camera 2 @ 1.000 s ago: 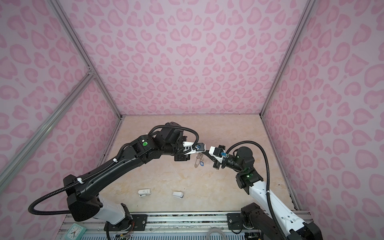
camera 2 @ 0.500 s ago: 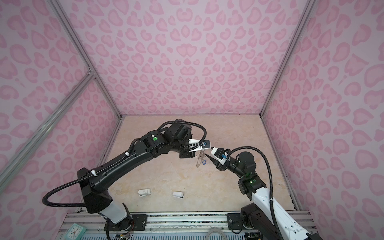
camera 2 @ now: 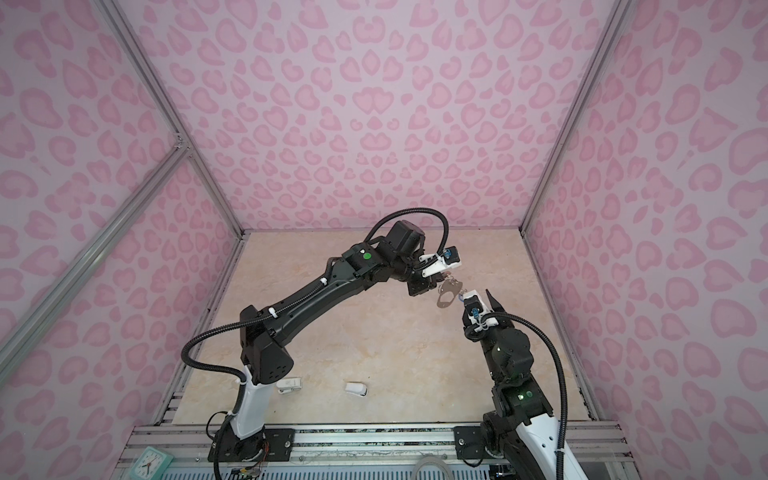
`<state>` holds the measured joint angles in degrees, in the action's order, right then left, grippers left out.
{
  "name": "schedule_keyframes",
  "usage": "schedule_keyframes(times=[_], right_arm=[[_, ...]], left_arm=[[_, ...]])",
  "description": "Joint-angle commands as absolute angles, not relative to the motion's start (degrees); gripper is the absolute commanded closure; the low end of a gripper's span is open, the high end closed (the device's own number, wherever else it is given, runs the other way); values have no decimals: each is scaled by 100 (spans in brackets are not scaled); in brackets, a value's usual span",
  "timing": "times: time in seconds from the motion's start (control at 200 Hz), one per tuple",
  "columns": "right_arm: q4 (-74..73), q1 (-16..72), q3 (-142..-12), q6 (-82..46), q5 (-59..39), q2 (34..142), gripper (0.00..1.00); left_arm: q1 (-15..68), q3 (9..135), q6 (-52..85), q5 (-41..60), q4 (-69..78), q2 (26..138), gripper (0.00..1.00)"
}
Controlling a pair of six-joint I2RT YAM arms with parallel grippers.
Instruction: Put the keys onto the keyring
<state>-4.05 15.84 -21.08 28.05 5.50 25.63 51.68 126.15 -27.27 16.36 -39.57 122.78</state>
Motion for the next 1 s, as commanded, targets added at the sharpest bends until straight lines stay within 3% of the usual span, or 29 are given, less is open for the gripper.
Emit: schedule_keyframes(times=[0.0,0.225,0.49,0.995], right_arm=[[-217,1571,-2103,2798,487,2546,47],[-226,1576,-2092,2645,-117,2681,51],[-372,1578,-2009,2432,-596,2878,51],[-1022,1844,-1921,1969,-941,3920,51]], left_arm=[[4971,12496,-2014,1736,-3531,12506,97],[4682,10714,-2124,1314,-2710,12125,97],[4213,9096,-2628,662,-2750,11387,97],[3454,7861,-3573,-275,-3042,10767,97]])
